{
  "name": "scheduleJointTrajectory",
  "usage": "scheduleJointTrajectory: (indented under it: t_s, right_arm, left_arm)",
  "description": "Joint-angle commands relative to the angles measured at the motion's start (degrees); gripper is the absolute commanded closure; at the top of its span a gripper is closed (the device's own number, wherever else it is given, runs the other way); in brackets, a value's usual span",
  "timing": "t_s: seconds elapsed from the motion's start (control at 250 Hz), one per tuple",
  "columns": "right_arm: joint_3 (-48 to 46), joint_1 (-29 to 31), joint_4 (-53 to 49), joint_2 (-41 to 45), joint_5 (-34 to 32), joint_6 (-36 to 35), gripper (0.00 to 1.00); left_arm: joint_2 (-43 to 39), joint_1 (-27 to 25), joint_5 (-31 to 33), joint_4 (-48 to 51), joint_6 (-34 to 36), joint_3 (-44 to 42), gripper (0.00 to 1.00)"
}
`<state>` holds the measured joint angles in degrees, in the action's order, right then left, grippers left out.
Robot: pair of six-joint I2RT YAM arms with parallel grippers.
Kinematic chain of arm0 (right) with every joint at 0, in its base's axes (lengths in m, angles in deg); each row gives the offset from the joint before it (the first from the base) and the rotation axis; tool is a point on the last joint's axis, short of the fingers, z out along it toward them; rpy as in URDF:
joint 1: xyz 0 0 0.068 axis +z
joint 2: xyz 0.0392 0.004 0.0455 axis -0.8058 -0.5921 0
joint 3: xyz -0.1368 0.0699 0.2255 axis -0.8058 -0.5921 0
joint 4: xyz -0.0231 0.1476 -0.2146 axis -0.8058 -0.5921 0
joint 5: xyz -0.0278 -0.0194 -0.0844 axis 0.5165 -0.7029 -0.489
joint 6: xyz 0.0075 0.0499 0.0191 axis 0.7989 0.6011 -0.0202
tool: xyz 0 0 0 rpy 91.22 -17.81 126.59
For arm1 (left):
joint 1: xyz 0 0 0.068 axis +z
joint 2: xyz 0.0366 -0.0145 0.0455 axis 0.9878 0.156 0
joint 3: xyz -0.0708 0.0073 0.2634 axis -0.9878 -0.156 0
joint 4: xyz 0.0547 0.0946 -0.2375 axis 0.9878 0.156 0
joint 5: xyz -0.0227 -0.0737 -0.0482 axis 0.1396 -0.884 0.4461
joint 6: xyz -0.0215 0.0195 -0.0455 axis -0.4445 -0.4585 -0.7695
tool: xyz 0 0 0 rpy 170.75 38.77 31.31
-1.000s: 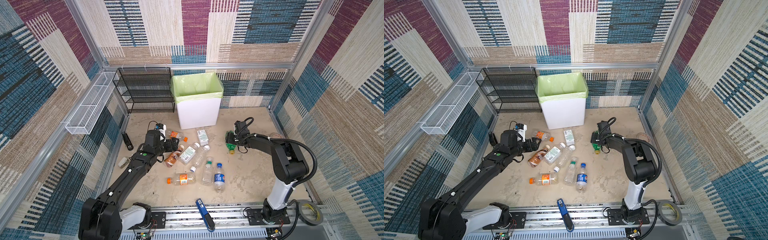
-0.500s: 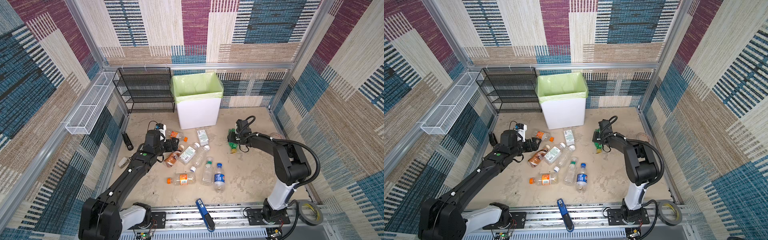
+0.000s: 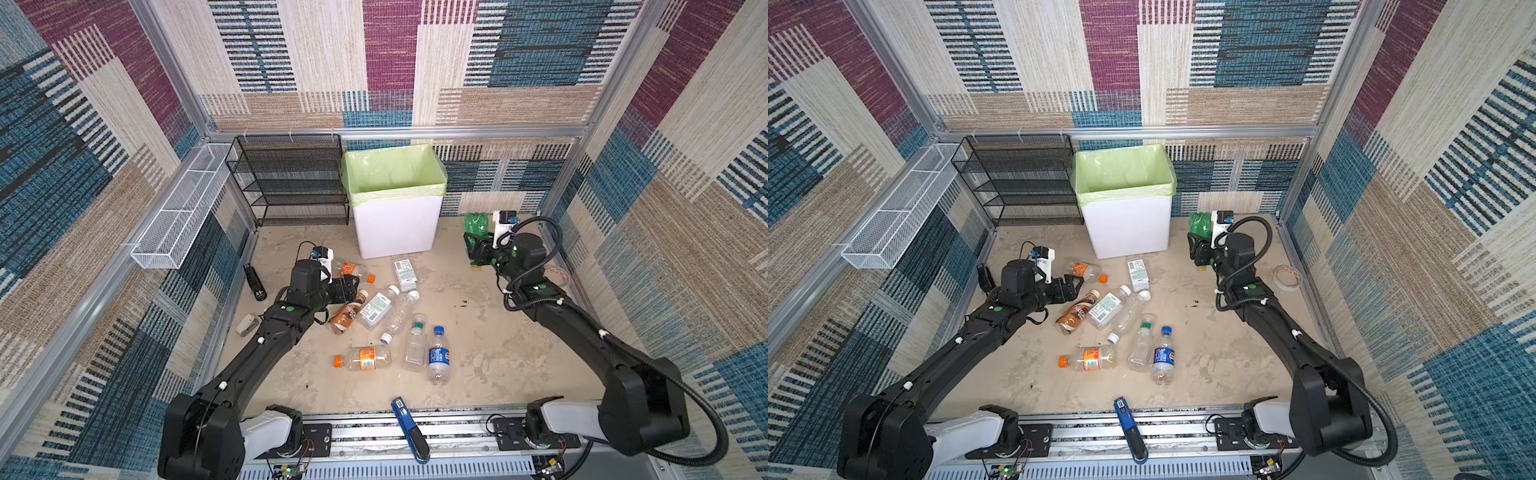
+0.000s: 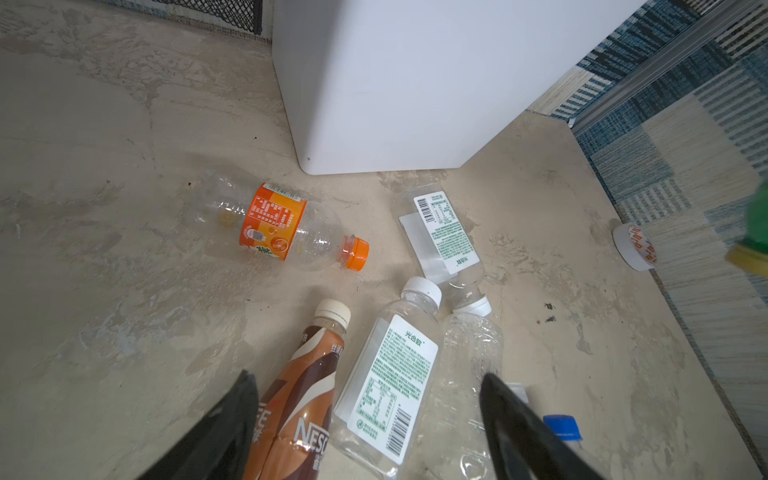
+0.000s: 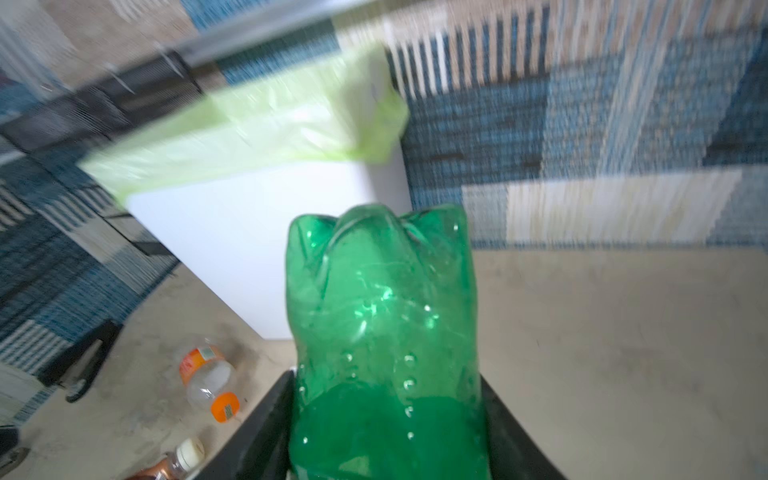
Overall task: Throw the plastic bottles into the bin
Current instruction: 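Lift the green bottle with the right gripper and release it over the bin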
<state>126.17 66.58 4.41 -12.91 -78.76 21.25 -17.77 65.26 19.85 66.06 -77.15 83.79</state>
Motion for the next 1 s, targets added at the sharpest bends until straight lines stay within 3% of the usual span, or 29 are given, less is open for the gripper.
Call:
scheduleJointTrajectory:
  t_s: [0.0, 0.152, 0.296, 0.408, 0.504, 0.672, 0.736, 0.78, 0.868, 0.992]
  right_arm:
    - [-3.8, 0.2, 28.6, 4.2, 4.33, -4.41, 0.49]
    - [-4.81, 1.55, 47.85, 5.62, 4.48, -7.5, 0.5]
    - [0.89, 4.7, 57.22, 3.89, 3.81, -14.01, 0.5]
    - [6.34, 5.66, 61.21, 0.44, 3.24, -13.59, 0.49]
    - [17.63, 5.7, 51.44, -6.59, 3.05, -9.48, 0.48]
    - [52.45, 5.66, 21.09, -31.49, 15.02, -2.97, 0.44]
    - [74.54, 5.55, 0.63, -43.73, 18.31, -3.06, 0.41]
    - [92.0, 5.66, -13.1, -51.98, 19.62, -3.68, 0.33]
    - [121.3, 6.29, -26.53, -65.54, 19.4, -4.74, 0.19]
    - [111.25, 6.58, -21.88, -58.93, 16.89, -7.09, 0.13]
  left_arm:
    - [-1.34, -0.18, -1.28, -3.04, 1.86, 0.24, 0.16]
    - [-4.31, -0.47, -1.8, -4.5, 1.81, -1.21, 0.16]
    - [-7.35, -0.67, -1.45, -2.15, 3.26, -0.94, 0.16]
    - [-10.3, -0.71, -0.67, -2.62, 2.88, -2.3, 0.16]
    - [-11.65, -0.84, -0.23, -2.63, 2.43, -2.88, 0.16]
    - [-11.1, -1.0, 1.56, -1.13, 1.24, -2.22, 0.16]
    - [-10.71, -1.02, 2.07, 0.41, 1.09, -1.38, 0.16]
    - [-11.07, -1.02, 2.46, 1.29, 0.98, -1.22, 0.16]
    - [-12.98, -1.08, 3.8, 1.09, 1.11, -2.36, 0.14]
    - [-14.77, -1.02, 5.07, 1.37, 1.97, -3.15, 0.13]
